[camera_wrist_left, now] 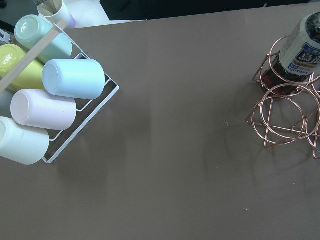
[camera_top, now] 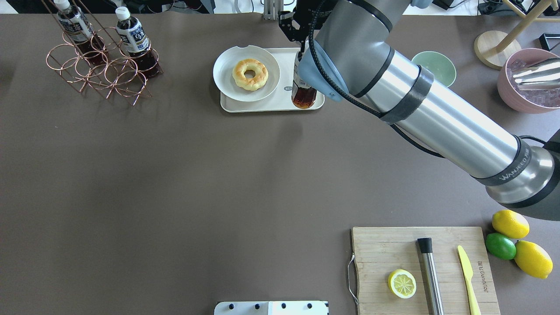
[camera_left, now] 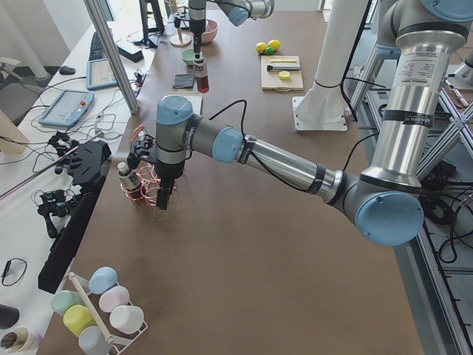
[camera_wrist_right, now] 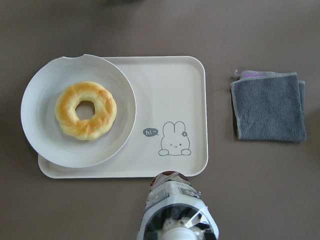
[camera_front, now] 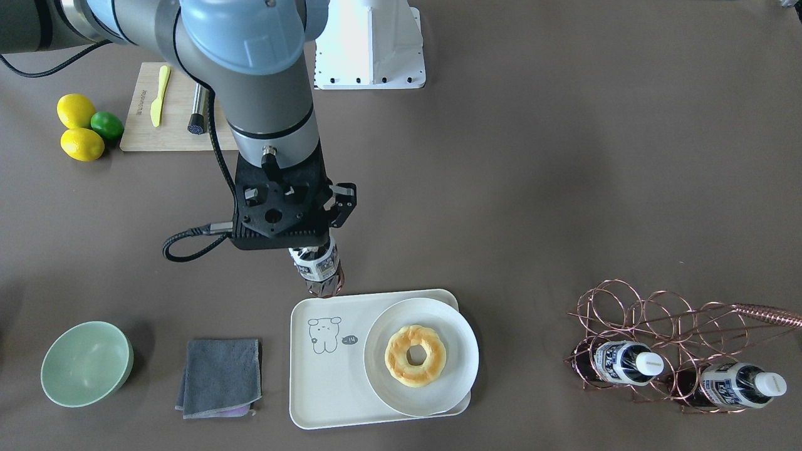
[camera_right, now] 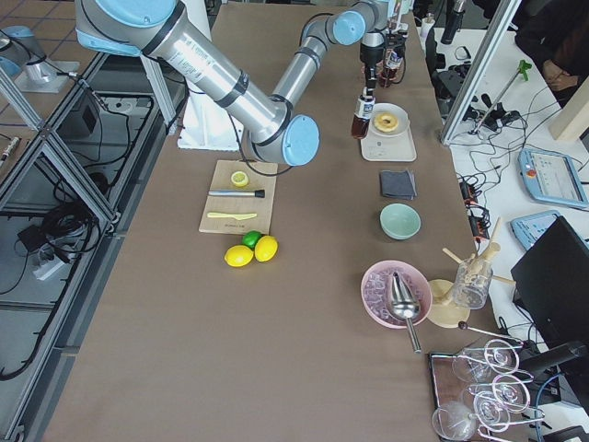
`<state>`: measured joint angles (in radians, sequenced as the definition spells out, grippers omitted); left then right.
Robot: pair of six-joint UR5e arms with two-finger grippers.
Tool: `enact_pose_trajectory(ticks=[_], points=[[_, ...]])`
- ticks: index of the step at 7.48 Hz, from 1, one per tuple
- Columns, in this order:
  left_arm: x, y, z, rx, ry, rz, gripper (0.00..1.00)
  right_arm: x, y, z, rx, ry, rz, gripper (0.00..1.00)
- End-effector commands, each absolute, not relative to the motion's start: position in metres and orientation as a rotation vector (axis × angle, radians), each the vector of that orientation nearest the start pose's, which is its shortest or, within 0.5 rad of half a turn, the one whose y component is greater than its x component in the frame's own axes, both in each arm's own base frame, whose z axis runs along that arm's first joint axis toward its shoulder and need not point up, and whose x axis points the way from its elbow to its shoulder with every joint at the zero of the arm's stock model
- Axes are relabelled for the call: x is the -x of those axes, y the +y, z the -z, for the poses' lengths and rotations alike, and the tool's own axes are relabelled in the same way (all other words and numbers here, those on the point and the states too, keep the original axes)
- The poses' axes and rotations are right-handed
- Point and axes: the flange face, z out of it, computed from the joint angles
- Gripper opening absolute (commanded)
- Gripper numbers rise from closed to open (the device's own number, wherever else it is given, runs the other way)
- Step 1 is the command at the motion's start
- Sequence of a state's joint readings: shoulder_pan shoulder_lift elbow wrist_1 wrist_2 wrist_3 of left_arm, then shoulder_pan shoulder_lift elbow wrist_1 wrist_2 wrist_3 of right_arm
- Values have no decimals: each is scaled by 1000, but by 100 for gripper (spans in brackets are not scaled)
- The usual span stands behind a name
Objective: Place tea on tray
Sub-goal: 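Lift the bottle with the right gripper and move it onto the tray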
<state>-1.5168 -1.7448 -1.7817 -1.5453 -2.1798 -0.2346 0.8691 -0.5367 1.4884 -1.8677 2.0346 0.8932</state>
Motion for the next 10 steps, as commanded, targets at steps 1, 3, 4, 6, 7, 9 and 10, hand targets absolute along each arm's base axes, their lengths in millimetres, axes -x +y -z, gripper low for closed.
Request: enact_pose_trajectory(ticks=[1, 3, 4, 6, 7, 9, 10], points=[[42, -579, -471, -261, 647, 54, 98, 417, -676, -101, -158, -780, -48, 0], [40, -592, -466, -263, 647, 52, 98, 422, -698, -120, -151, -763, -65, 0], [40, -594, -467, -261, 647, 51, 98, 422, -705, -118, -151, -761, -70, 0], [29, -601, -476, -271, 648, 32, 98, 425, -712, -127, -160, -758, -59, 0], [27, -606, -483, -279, 650, 30, 98, 429, -717, -132, -168, -763, -59, 0], [27, -611, -479, -284, 653, 31, 98, 432, -720, -131, -175, -772, -59, 0], [27, -611, -479, -284, 653, 31, 98, 432, -720, -131, -176, -773, -59, 0]])
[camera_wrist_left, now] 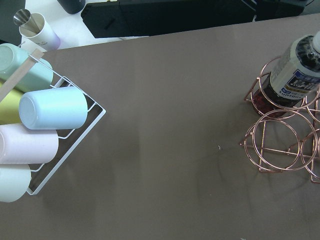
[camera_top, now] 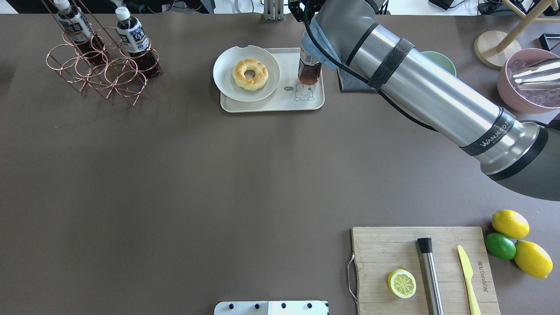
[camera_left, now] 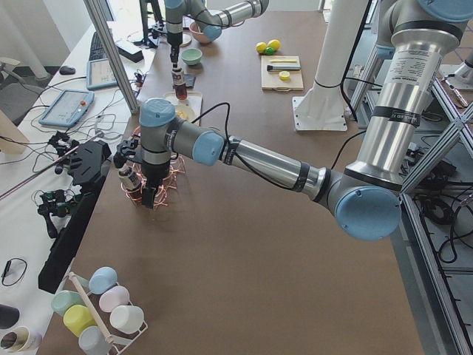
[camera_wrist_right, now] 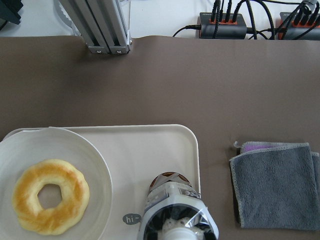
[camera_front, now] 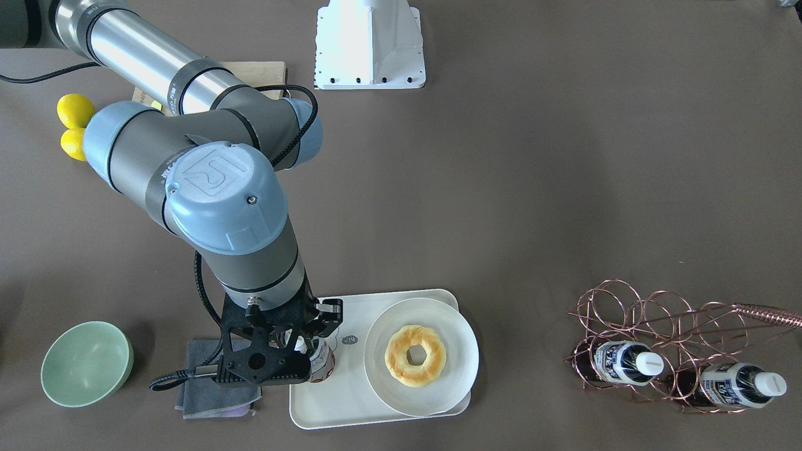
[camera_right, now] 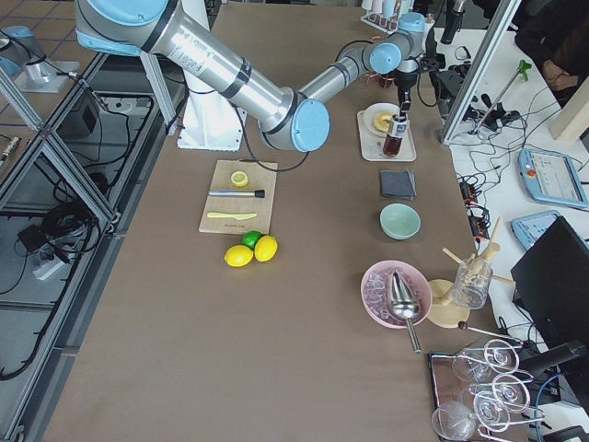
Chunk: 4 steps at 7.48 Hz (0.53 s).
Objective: Place tea on tray
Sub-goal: 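Open the right gripper to release the bottle beside the plate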
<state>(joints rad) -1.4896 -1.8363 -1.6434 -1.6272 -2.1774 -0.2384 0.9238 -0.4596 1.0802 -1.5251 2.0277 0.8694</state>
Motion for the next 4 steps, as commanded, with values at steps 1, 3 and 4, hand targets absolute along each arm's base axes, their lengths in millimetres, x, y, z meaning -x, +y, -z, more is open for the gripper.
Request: enact_pose_trajectory(ticks=[1, 3, 4], points=[[27, -612, -477, -287, 653, 31, 98, 432, -720, -131, -173, -772, -63, 9], [27, -612, -477, -287, 653, 31, 98, 433, -719, -128, -177, -776, -60, 100], [27, -612, -477, -287, 653, 31, 98, 432, -718, -126, -181, -780, -60, 100]])
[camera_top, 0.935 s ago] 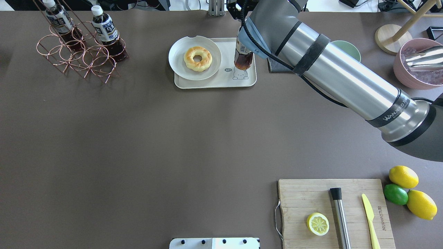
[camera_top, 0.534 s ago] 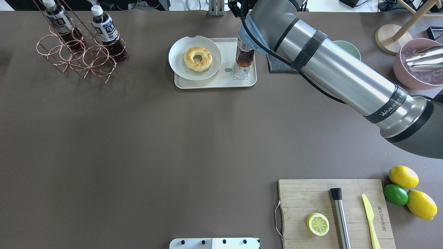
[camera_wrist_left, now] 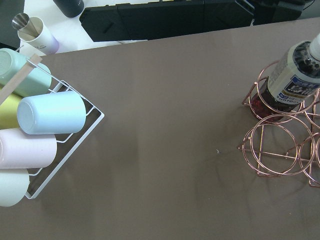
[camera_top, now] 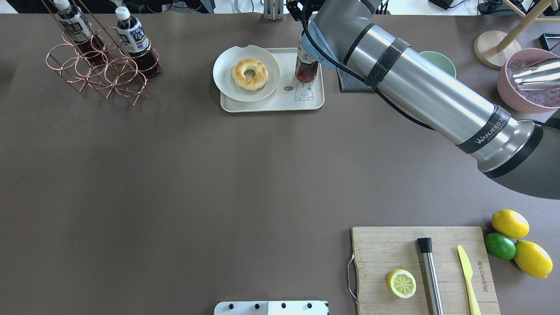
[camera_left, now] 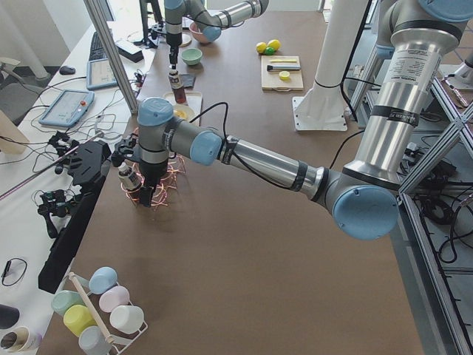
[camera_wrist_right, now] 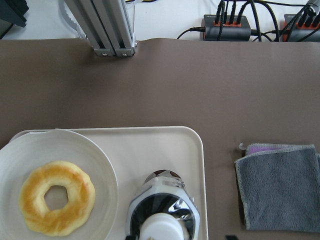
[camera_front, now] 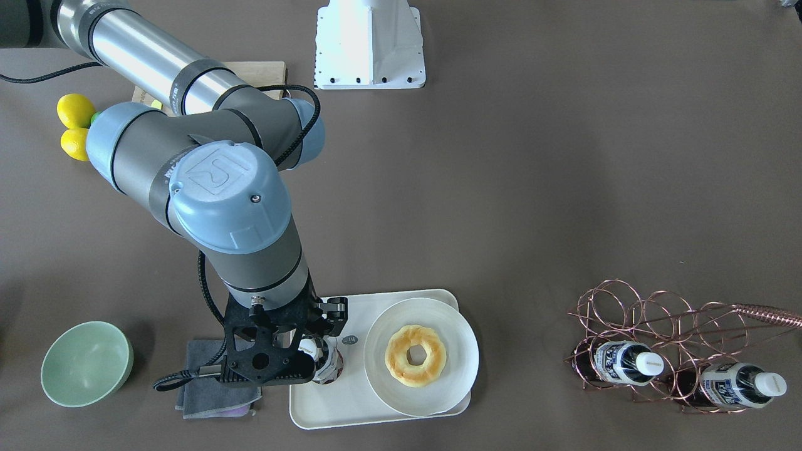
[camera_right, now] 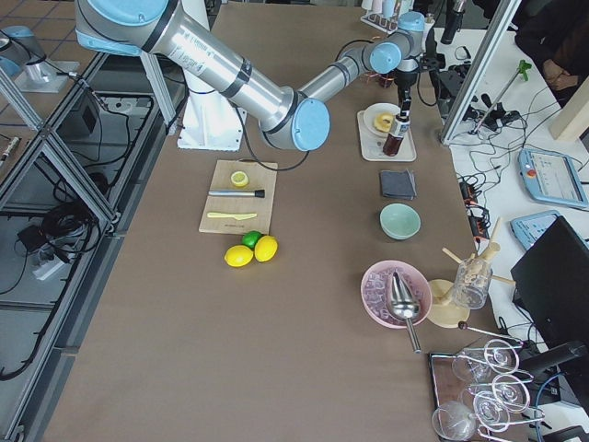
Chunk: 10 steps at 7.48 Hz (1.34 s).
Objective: Place tea on tray
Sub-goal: 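Open the right gripper to release the bottle beside the plate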
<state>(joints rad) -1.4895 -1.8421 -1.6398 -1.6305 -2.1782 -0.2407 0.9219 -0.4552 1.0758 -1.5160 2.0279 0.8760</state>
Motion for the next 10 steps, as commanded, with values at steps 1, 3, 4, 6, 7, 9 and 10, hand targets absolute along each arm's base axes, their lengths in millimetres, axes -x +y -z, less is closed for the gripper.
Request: enact_pose_trajectory(ticks=[1, 3, 4, 6, 7, 9, 10], points=[[27, -612, -477, -287, 653, 31, 98, 432, -717, -123, -184, -783, -59, 100], [27, -613, -475, -286, 655, 31, 98, 407, -721, -110, -198, -805, -67, 100], [27, -614, -473, -286, 655, 31, 98, 390, -717, -106, -163, -801, -76, 100], [27, -614, -472, -292, 655, 29, 98, 349, -691, -95, -110, -724, -61, 100], [27, -614, -471, -294, 655, 27, 98, 304, -675, -121, -107, -680, -27, 100], [27, -613, -471, -291, 657, 28, 98, 199, -638, -249, -130, -589, 114, 100], [27, -612, -471, -291, 656, 26, 98, 146, -631, -307, -124, -549, 170, 100]])
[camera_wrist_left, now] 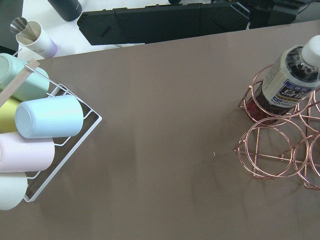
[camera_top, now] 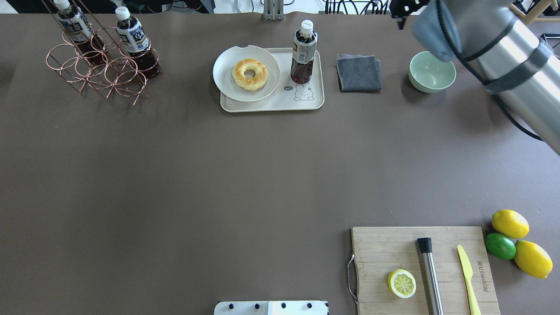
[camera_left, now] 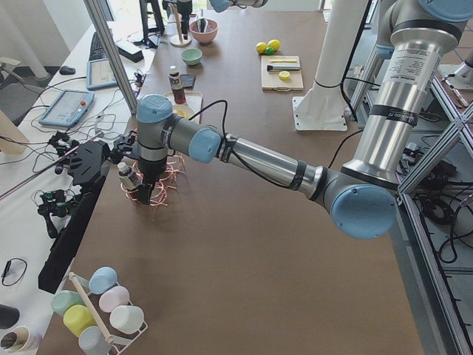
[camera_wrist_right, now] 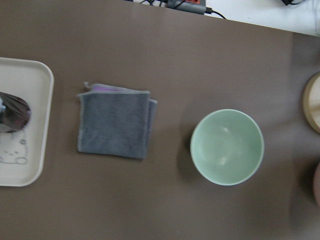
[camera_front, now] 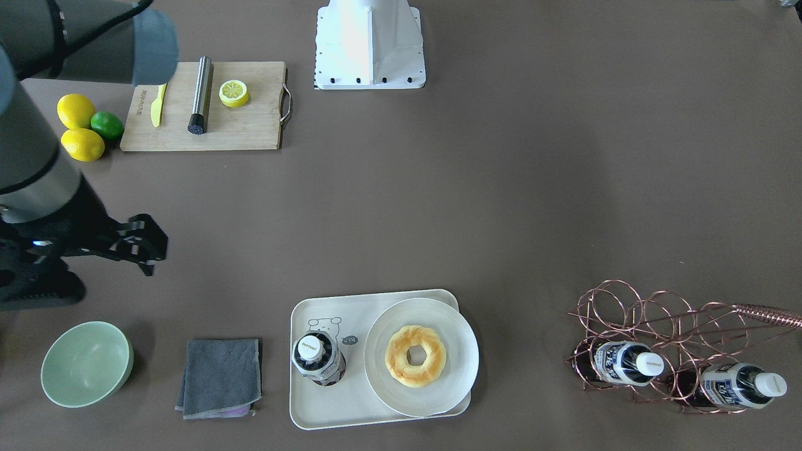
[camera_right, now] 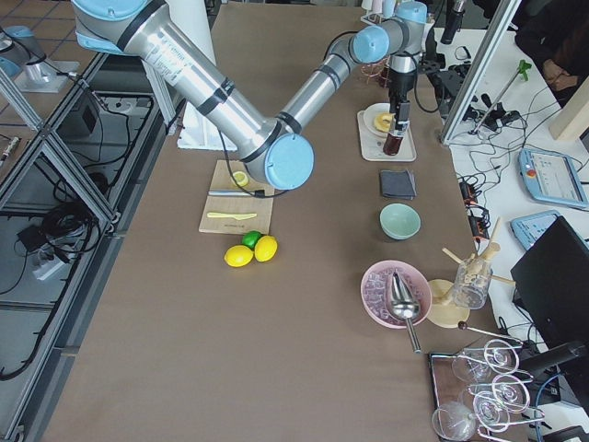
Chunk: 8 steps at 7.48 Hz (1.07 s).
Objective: Place tea on tray
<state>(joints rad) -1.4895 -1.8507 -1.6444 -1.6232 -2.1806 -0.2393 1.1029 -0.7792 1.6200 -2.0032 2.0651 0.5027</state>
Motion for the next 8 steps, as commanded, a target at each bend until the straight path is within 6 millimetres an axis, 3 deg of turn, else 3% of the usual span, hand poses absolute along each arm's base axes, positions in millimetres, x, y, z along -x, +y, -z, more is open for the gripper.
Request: enact_pose_trajectory(ticks=[1, 2, 3, 4, 6, 8], points=[[27, -612, -471, -291, 656, 26, 98, 113, -607, -369, -81, -522, 209, 100], [27, -611, -472, -290, 656, 24, 98, 71, -584, -435, -30, -512, 269, 100], [27, -610, -475, -286, 655, 24, 98, 28, -567, -482, -1, -504, 316, 100], [27, -609, -476, -283, 656, 23, 98, -17, -553, -507, 7, -513, 303, 100], [25, -601, -487, -255, 692, 21, 98, -78, -518, -556, 31, -636, 236, 100], [31, -584, -508, -223, 710, 35, 98, -111, -489, -593, 64, -671, 166, 100]])
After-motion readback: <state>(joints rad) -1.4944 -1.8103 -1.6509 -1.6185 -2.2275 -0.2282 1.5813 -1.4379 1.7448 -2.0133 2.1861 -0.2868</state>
